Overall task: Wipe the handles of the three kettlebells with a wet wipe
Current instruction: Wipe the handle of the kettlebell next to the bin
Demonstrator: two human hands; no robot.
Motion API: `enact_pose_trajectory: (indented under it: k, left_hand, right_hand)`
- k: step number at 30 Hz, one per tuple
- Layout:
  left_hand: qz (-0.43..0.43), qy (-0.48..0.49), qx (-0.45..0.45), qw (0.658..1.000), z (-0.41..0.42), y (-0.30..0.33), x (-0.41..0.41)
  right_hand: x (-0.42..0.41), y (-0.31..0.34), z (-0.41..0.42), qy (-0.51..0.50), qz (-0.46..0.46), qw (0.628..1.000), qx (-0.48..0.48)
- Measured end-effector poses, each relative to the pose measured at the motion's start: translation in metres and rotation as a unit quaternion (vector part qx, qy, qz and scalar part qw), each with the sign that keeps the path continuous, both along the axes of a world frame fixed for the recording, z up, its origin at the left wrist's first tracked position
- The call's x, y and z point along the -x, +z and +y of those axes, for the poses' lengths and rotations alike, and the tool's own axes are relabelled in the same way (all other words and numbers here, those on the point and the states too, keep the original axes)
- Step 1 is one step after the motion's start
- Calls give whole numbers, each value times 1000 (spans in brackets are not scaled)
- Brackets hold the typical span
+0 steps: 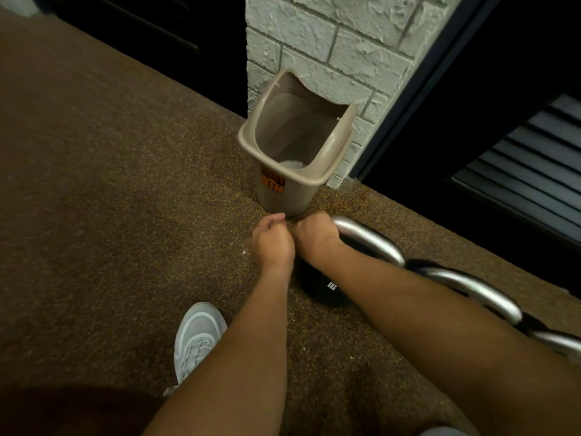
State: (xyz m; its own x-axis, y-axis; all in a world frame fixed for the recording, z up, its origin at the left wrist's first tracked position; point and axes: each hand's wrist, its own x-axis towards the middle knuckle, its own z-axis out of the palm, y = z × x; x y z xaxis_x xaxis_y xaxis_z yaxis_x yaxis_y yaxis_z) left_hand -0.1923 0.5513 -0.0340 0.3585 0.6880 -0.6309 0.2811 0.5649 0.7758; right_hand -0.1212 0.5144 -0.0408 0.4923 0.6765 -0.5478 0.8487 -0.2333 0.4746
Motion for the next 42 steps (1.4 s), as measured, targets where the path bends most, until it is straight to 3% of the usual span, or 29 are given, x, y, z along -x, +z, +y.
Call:
enact_pose_trajectory:
  k: [8,13,18,22,23,26,27,31,33,34,35,38,39,42]
  left_hand:
    - [-27,-64,-24,997,-23,9,-14]
    - [-53,-113,-24,992,-32,-3,-20]
    - [-18,-176,-42,983,-37,4,-16]
    - [-4,-224,-82,971,-42,21,-16]
    - [-4,-229,-101,968,-45,26,-17]
    - [-18,-274,-178,945,-54,29,-22]
    - [-21,-298,-206,932,-59,27,-25]
    - [-6,-373,-296,879,-70,21,-33]
    - [11,-386,-320,865,-68,17,-35]
    - [15,-390,-331,859,-67,15,-35]
    - [19,-390,-339,856,-66,14,-36]
    - [26,-383,-353,853,-67,13,-35]
    - [26,-380,-354,854,-67,13,-35]
    - [29,-374,-355,856,-68,11,-34]
  right_hand:
    - [-12,30,-54,-51,16,985,-166]
    - [-13,23,-103,-101,63,945,-304]
    - [-4,19,-151,-214,103,842,-484]
    - [11,7,-181,-284,106,760,-575]
    - [18,3,-187,-325,110,728,-594]
    - [39,0,-192,-516,151,582,-610]
    - [39,-1,-188,-543,152,563,-604]
    - [31,4,-168,-423,142,638,-628]
    - [25,-6,-173,-396,146,635,-647]
    - [26,-15,-176,-409,162,596,-671]
    - [28,-22,-178,-444,185,525,-702]
    - [33,-33,-172,-586,257,209,-739]
    - [35,-39,-171,-617,267,146,-726]
    - [38,-61,-172,-664,290,70,-686]
